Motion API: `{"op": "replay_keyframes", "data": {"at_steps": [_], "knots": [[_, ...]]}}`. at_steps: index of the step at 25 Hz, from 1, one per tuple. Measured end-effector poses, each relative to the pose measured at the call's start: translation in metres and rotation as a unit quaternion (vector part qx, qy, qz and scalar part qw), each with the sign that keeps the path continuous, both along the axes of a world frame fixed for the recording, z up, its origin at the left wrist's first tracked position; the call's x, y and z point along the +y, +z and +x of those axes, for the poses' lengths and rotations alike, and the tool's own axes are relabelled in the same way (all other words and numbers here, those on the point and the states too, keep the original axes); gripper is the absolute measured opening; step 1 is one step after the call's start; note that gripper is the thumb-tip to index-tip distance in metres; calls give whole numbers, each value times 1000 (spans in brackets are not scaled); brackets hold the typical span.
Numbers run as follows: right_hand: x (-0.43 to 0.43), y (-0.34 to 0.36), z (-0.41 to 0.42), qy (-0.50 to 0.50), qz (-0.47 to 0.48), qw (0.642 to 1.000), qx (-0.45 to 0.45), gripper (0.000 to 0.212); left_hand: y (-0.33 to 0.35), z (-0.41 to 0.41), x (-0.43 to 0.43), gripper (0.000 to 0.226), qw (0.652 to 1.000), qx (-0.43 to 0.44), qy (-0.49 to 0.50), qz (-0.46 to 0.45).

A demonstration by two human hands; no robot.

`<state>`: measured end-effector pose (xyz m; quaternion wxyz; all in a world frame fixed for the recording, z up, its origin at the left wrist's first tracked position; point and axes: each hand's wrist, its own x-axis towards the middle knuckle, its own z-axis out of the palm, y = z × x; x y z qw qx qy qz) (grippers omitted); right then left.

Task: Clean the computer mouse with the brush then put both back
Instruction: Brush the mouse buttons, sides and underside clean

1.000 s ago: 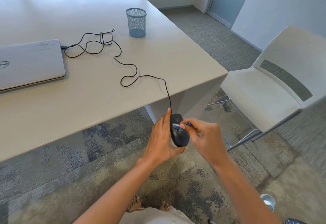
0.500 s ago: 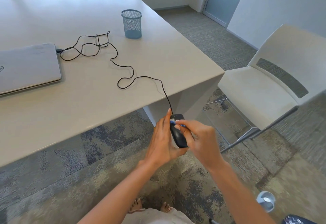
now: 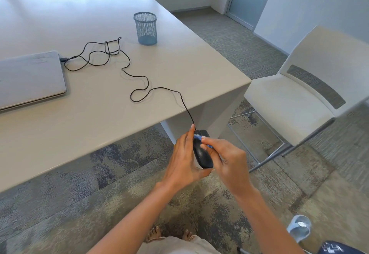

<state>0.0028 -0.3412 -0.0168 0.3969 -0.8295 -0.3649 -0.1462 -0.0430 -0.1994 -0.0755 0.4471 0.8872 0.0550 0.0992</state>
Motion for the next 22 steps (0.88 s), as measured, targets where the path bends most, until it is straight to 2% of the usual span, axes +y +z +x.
{"op": "replay_keyframes", "data": {"at_steps": [6, 10, 13, 22], "knots": [[-15, -16, -28, 61, -7, 998, 27, 22, 4, -1, 2, 118, 1000, 7, 1, 1], [-30, -7, -26, -21, 67, 997, 41, 22, 6, -2, 5, 131, 1000, 4, 16, 16], [-31, -6, -19, -84, 84, 993, 27, 23, 7, -3, 3, 134, 1000, 3, 18, 21], [-28, -20, -60, -23, 44, 999, 21, 23, 5, -3, -1, 127, 1000, -4, 19, 16]]}}
